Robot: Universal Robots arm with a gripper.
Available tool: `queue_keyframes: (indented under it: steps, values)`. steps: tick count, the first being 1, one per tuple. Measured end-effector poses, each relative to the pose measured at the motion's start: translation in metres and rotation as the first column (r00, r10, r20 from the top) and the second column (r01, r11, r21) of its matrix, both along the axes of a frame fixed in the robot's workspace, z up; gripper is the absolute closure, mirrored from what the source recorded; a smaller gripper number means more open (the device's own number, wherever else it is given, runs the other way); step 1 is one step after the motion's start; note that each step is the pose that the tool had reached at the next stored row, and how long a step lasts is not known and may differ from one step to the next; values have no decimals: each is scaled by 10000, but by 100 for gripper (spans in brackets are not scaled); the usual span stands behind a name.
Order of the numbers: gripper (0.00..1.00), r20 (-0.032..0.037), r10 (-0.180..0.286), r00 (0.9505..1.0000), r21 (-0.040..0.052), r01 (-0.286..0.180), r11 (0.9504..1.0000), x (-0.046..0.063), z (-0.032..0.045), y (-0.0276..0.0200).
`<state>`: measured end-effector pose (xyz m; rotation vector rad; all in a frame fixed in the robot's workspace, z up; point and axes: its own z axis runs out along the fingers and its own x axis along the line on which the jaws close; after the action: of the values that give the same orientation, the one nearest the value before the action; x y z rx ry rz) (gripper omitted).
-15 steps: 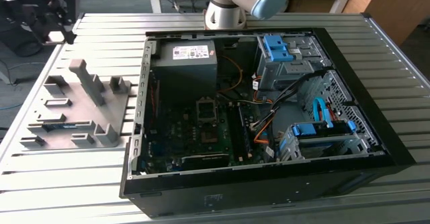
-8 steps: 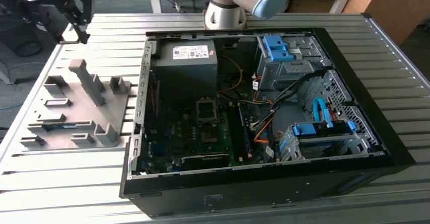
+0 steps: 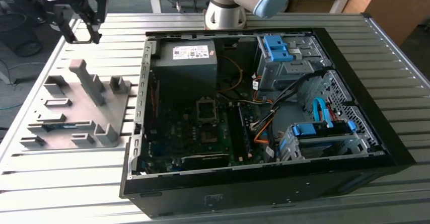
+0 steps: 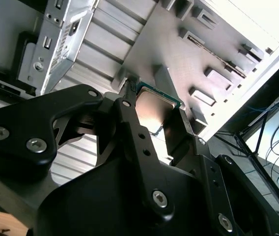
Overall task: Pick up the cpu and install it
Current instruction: 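Pick up the cpu and move it towards the insertion slot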
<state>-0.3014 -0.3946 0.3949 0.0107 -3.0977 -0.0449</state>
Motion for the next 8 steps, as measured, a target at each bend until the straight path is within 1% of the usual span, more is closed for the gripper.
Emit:
queue_keyframes:
  steps: [8]
  values:
    - [53, -19, 0, 10000, 0, 0, 10000, 270, 0, 0]
